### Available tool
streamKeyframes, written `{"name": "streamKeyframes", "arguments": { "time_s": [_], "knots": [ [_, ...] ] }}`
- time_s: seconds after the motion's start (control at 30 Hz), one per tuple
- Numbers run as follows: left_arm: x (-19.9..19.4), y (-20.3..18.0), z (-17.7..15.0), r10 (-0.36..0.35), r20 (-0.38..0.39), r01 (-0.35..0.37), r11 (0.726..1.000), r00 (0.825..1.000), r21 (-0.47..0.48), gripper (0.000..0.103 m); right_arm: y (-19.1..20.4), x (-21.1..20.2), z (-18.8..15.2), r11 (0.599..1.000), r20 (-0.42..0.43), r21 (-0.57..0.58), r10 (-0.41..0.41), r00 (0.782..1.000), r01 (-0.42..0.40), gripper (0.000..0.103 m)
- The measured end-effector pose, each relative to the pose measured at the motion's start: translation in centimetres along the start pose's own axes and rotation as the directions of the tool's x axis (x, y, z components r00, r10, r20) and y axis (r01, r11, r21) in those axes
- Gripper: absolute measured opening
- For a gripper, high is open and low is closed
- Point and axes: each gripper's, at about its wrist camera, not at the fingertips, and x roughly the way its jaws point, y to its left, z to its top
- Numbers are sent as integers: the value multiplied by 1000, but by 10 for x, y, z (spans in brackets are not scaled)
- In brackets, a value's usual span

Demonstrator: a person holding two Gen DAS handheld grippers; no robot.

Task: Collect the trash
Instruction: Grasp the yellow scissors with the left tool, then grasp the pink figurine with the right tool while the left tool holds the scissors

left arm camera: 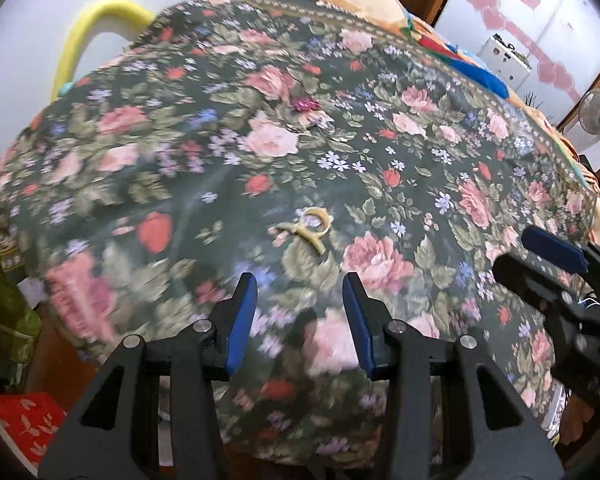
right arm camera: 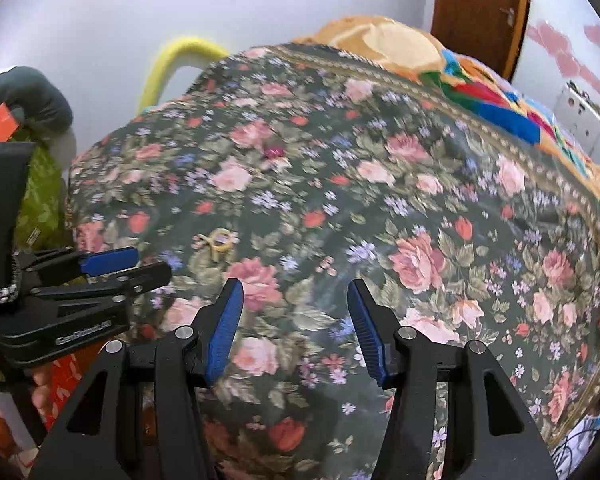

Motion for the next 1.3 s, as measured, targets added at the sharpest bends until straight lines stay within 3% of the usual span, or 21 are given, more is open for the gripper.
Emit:
{"name": "streamKeyframes", "arguments": {
  "time_s": [0.23,0.43,0.47,0.5,0.57,0.8,0.97,1.13,1.3],
  "knots": [
    [38,-10,18,13,-19,-13,1000,1000,7,43,-14,19,5,1000,-17,17,-3,1000,3,51],
    [51,-18,24,69,30,-70,997,997,42,43,-21,30,16,1000,-8,26,-2,1000,2,51],
    [52,-18,23,78,42,-79,996,996,46,39,-21,32,19,1000,-8,27,0,1000,0,51],
    [52,-18,23,90,58,-93,995,994,47,28,-22,33,21,1000,-7,27,2,1000,-1,51],
    [52,-16,20,95,80,-99,993,992,59,29,-21,37,26,1000,-4,21,5,1000,-5,51],
    [40,0,20,70,117,-76,996,991,53,28,-13,59,53,999,-4,2,52,999,-52,51],
    [16,23,32,82,183,-85,996,980,4,28,-4,89,83,994,-17,23,104,994,-104,50],
    [-7,44,46,107,255,-102,994,961,-32,28,6,124,110,994,-31,27,105,994,-104,50],
    [-12,61,52,111,272,-99,993,956,-58,28,13,154,126,993,-42,44,112,993,-110,50]
  ]
}}
